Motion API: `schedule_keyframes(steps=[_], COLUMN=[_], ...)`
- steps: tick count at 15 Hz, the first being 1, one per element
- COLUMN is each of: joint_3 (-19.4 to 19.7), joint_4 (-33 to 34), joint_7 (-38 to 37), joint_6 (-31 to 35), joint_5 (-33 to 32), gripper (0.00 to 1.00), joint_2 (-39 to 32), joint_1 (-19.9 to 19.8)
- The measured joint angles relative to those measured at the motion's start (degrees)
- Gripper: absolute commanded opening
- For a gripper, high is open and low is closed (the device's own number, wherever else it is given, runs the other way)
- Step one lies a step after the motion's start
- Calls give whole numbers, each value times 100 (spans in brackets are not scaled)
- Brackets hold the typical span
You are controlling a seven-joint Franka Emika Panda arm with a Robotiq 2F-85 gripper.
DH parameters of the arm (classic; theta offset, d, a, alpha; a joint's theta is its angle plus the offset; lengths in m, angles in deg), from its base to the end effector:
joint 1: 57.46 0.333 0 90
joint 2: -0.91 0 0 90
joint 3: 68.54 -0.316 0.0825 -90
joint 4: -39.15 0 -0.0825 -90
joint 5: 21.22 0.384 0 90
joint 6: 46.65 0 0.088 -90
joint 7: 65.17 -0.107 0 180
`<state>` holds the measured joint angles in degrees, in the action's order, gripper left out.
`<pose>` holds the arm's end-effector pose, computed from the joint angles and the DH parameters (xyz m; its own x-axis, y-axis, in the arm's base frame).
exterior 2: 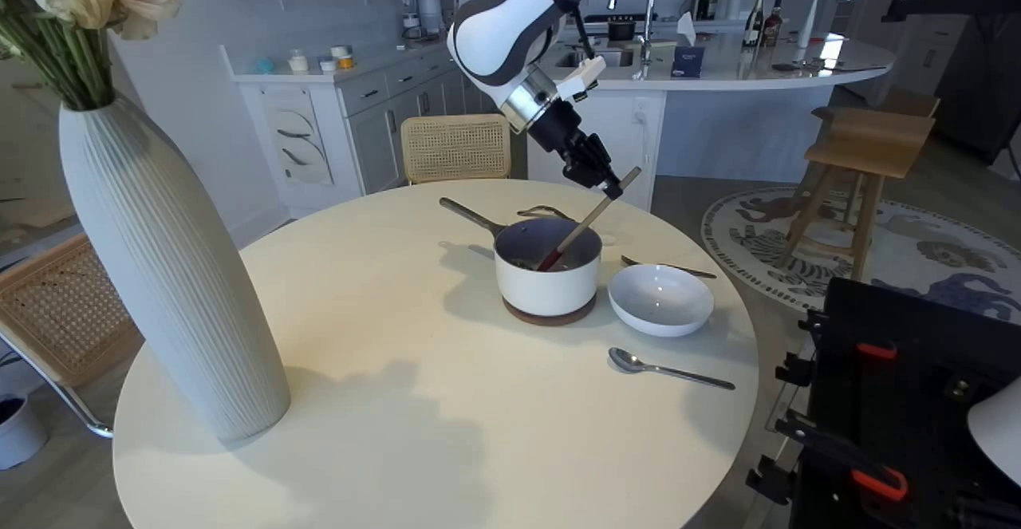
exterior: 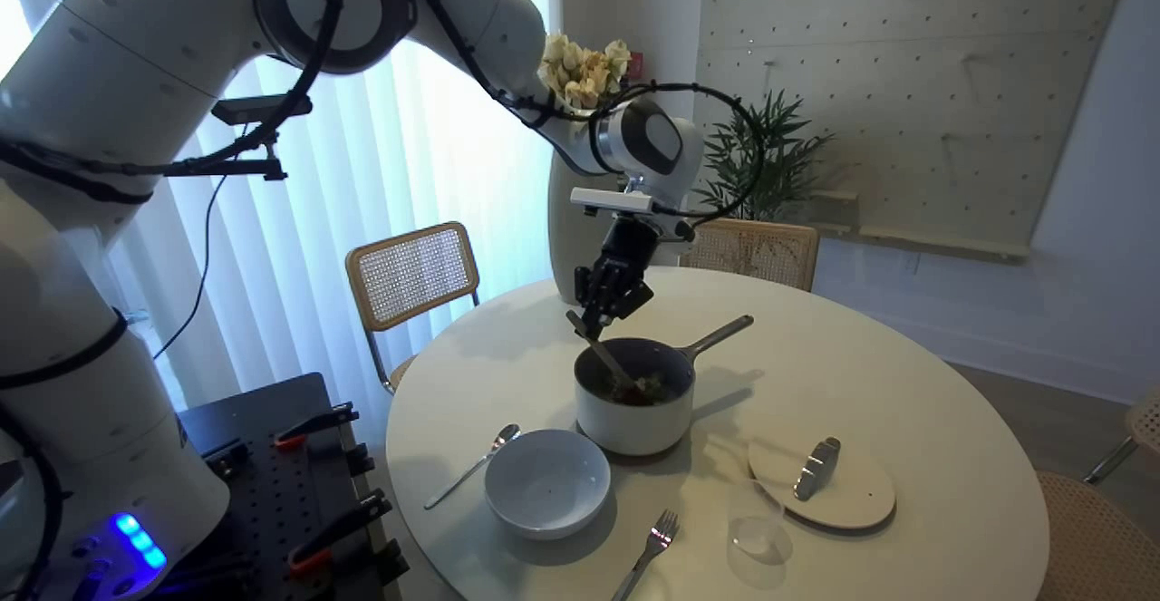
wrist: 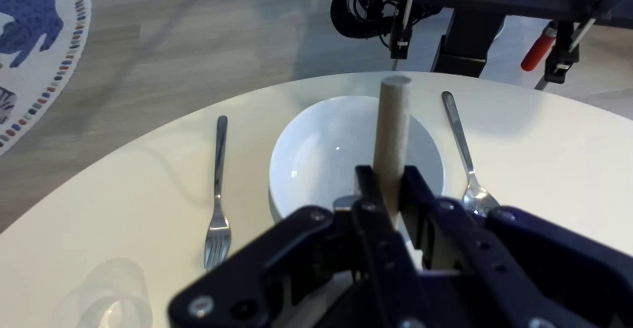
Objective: Use the spatula to stir in the pot
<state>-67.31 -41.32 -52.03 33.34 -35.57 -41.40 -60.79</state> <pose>0.6311 -0.0782 0.2380 0.6976 0.1168 -0.7069 0.2269 -0.9718 0.0633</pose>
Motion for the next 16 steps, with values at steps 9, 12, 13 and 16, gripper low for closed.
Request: schedule_keyframes(steps=[9,12,13,16], joint_3=[180,120,88,49], joint_4=[68,68,68,70], joint_7=[-103,-103,-103,-148], joint_6=[-241,-541,-637,-766], joint_5=[-100,-112,-112,-112], gripper=[4,4,4,4], joint_2=[-89,-93,-93,-93], joint_1=[-14,99,145,297])
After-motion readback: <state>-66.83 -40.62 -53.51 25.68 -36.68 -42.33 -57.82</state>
